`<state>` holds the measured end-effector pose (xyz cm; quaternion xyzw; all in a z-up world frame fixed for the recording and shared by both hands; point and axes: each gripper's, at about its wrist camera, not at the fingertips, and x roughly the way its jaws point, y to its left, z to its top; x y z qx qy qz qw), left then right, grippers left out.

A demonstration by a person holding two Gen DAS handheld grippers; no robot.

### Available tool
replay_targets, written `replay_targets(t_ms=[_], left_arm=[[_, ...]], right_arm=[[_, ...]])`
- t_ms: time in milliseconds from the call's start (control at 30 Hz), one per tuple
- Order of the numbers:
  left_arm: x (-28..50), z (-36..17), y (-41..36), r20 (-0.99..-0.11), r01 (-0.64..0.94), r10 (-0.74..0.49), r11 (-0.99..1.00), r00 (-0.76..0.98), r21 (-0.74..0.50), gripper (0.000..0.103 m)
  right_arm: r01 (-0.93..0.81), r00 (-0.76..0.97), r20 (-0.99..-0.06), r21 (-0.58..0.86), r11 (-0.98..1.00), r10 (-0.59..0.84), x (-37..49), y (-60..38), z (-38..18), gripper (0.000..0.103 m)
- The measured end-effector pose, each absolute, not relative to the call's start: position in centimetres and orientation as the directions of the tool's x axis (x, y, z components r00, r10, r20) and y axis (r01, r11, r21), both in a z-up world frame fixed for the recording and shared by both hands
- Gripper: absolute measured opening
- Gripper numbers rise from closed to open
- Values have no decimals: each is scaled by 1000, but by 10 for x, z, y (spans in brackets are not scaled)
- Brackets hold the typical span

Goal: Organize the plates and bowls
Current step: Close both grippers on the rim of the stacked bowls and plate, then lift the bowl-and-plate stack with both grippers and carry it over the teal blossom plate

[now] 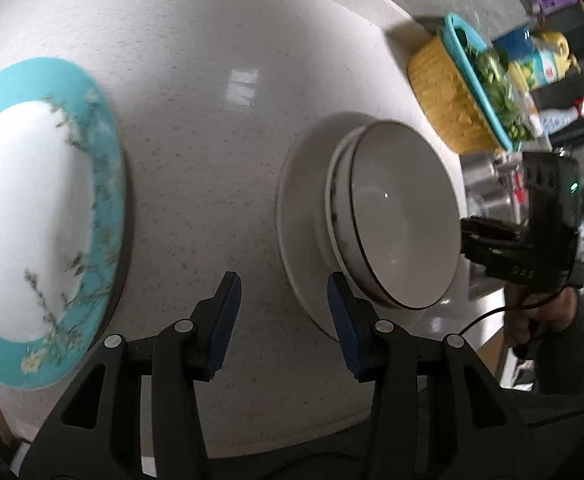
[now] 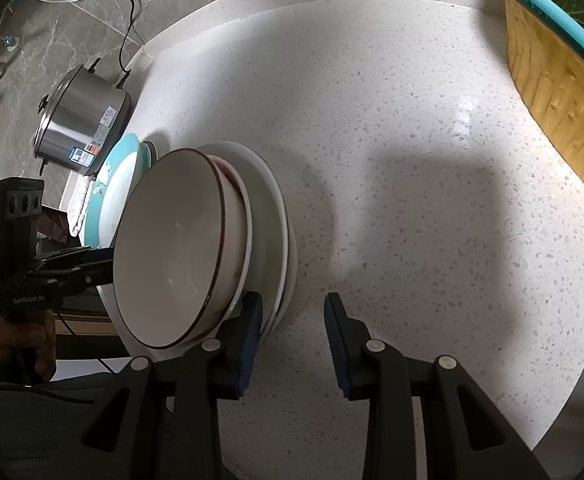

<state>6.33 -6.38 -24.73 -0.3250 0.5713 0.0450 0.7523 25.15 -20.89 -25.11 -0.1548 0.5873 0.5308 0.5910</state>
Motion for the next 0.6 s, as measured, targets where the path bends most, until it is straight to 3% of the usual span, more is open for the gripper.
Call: replay_targets(t_ms=[600], left_arm=[[94,-280,-58,-908,-444,-220,815,357,-372,42]], right_arm=[[-801,-164,-858,404,442,487,240,-197,-265,34]])
